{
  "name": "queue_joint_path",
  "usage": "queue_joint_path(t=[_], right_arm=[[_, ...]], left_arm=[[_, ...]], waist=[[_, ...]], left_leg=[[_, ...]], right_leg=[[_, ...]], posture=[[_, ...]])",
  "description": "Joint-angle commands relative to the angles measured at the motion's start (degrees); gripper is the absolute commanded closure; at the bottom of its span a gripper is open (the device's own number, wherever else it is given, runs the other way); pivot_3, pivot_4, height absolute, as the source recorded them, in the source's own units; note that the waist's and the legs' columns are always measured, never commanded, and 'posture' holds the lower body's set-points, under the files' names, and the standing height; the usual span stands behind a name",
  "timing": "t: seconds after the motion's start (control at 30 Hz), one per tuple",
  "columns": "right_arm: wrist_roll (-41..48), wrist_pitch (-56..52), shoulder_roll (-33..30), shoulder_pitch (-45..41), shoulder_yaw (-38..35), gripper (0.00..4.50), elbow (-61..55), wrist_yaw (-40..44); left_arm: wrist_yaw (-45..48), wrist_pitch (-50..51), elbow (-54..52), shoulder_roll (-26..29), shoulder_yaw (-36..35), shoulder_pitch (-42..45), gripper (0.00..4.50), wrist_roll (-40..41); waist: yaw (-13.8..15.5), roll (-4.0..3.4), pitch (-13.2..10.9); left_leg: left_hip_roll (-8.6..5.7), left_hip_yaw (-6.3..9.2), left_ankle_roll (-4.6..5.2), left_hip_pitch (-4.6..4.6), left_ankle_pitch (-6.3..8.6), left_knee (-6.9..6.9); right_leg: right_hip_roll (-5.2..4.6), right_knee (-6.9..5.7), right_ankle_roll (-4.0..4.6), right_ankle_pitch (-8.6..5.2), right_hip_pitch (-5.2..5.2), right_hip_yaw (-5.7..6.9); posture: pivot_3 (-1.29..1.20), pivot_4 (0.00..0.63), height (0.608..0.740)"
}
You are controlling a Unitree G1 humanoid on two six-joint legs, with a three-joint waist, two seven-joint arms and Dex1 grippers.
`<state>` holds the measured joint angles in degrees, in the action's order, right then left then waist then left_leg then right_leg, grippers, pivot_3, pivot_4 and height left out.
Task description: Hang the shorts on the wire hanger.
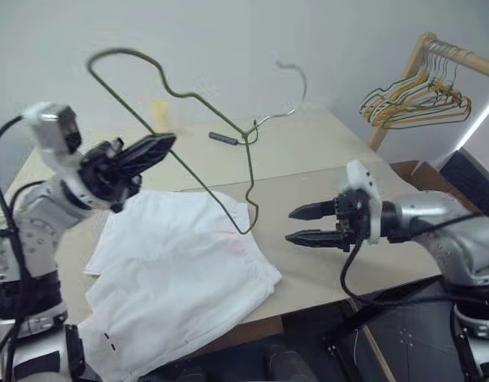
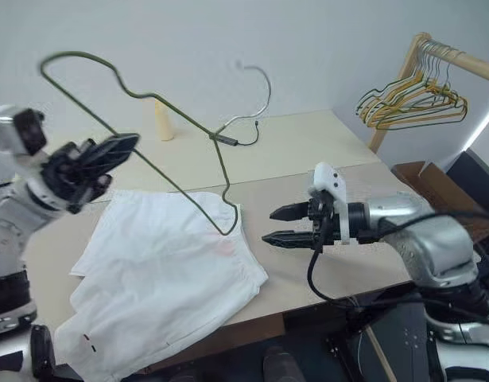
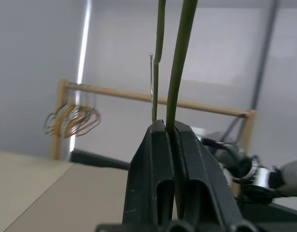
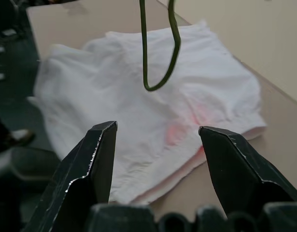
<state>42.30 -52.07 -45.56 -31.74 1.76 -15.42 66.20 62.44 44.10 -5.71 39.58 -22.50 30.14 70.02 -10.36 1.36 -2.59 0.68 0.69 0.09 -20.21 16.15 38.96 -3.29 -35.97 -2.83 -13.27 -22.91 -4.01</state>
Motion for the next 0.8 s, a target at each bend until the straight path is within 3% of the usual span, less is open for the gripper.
queue_joint_path(t=[0.03,0.43,0.8], right_arm=[[4.9,-3.7,1.7,-3.5,0.1,1.29,4.5,3.9],[4.9,-4.2,11.8,-7.3,2.9,1.29,5.8,-1.1],[4.3,-4.3,14.2,-8.8,4.6,1.29,5.7,-1.6]], left_arm=[[4.6,1.0,4.0,0.9,-1.4,3.6,4.5,2.3],[5.5,-0.2,2.9,-3.1,1.3,3.4,4.5,-0.9],[4.9,-0.6,1.7,-5.4,1.0,2.3,4.5,-1.2]], waist=[[0.1,0.0,0.0],[0.5,0.0,0.0],[0.4,0.0,0.0]], left_leg=[[0.01,-0.01,0.0,-0.02,0.0,0.0],[0.04,0.34,0.01,-0.25,0.01,0.0],[0.04,0.36,0.01,-0.23,0.01,0.01]], right_leg=[[0.01,0.01,0.0,0.0,-0.01,0.0],[-0.05,-0.04,0.33,0.24,-0.25,-0.04],[-0.04,-0.09,0.33,0.24,-0.25,-0.04]], posture=[[-0.14,0.0,0.74],[-0.13,0.0,0.74],[-0.14,0.0,0.74]])
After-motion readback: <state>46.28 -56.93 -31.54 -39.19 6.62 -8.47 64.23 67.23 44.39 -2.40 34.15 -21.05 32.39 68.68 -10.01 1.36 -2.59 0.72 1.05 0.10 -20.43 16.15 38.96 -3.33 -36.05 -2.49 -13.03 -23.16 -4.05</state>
